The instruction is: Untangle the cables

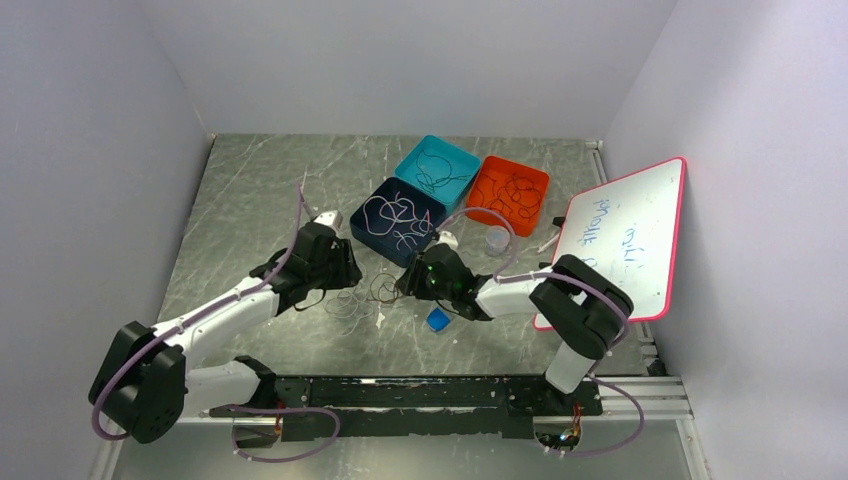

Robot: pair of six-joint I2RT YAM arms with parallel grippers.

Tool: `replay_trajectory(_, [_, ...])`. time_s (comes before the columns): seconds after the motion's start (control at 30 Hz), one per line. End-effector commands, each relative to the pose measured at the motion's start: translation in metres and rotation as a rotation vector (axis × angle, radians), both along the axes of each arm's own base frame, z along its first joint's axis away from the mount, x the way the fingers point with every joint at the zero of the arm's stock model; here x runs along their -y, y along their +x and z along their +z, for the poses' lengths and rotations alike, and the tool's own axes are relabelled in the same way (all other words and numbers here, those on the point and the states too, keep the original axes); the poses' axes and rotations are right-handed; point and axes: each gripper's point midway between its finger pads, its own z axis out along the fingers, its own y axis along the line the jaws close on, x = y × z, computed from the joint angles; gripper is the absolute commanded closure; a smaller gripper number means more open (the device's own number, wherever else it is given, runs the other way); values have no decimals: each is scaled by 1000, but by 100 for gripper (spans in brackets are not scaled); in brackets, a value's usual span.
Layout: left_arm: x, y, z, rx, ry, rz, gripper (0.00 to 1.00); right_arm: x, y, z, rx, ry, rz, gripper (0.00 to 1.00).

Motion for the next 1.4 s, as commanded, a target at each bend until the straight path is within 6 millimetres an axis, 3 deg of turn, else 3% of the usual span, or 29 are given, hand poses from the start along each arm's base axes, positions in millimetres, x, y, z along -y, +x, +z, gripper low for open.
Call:
replay_trajectory(0.0, [6, 4, 2, 16, -33, -15, 51, -9, -1, -3, -17, 30, 10, 59])
replay_trajectory(0.17, [6, 3, -4, 8, -26, -17, 51, -9, -2, -4, -15, 36, 14, 72])
replay_trajectory(0.3, [8, 1, -13, -9, -31, -19, 51, -9, -3, 1, 15, 56, 33, 95])
replay_trajectory(0.37, [8, 0, -20, -23, -29, -19, 51, -11, -3, 10, 42, 68, 52, 100])
replay_trajectory(0.6, [9, -2, -37, -54, -25, -17, 52, -9, 0, 51, 164, 52, 101, 100])
replay_trajectory(0.77, [8, -5, -48, -74, -9, -19, 56, -1, 2, 94, 272, 14, 102, 100])
replay_trajectory(1.13, [5, -9, -63, -106, 22, -12, 75, 37, 12, 187, 481, -71, 27, 100])
replay_trajectory(1.37, [4, -10, -63, -105, 22, -6, 85, 68, 21, 225, 563, -205, -44, 100])
